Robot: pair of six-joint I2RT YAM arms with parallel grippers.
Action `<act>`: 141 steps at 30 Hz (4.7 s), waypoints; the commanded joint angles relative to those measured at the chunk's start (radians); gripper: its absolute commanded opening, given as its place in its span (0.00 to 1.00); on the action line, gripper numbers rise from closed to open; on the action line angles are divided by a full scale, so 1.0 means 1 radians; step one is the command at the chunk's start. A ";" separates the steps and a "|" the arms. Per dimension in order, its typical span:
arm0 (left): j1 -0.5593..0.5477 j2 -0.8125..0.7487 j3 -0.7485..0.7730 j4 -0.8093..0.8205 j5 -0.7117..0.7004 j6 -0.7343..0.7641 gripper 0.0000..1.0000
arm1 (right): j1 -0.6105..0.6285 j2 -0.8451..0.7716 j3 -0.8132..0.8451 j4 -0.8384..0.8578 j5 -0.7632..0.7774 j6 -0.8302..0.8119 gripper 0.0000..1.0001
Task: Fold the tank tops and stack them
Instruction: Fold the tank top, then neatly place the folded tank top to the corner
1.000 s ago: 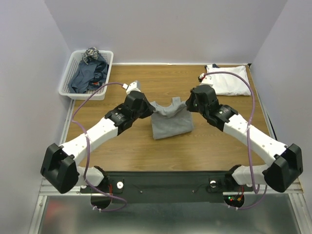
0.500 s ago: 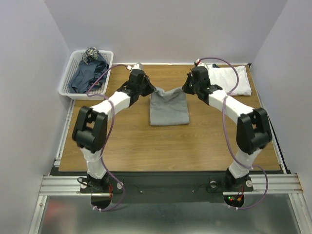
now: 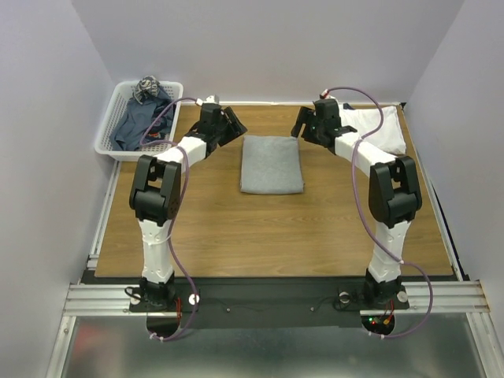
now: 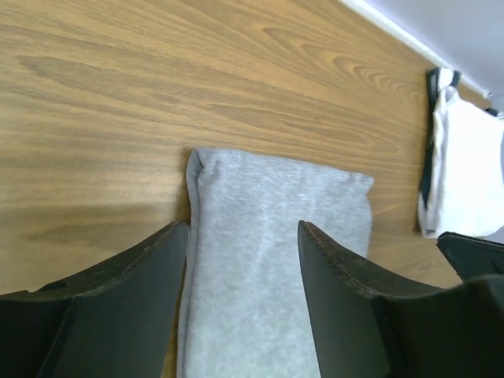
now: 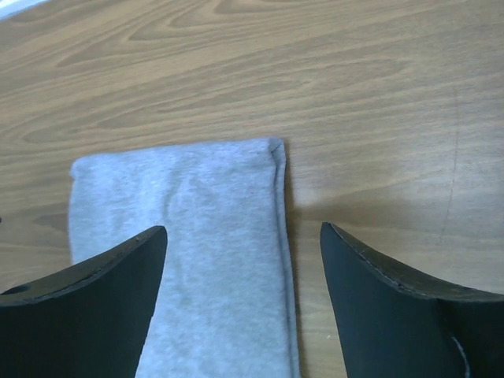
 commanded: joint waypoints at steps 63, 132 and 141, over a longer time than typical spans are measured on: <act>-0.552 -0.505 -0.483 -0.157 -0.089 -0.053 0.34 | -0.082 -0.346 -0.395 -0.178 0.031 0.117 0.89; -0.152 -0.553 -0.419 -0.265 0.181 0.216 0.34 | -0.061 0.228 0.618 -0.180 0.730 -0.794 0.00; -0.141 -0.535 -0.417 -0.260 0.202 0.216 0.34 | -0.072 0.229 0.663 -0.180 0.741 -0.829 0.00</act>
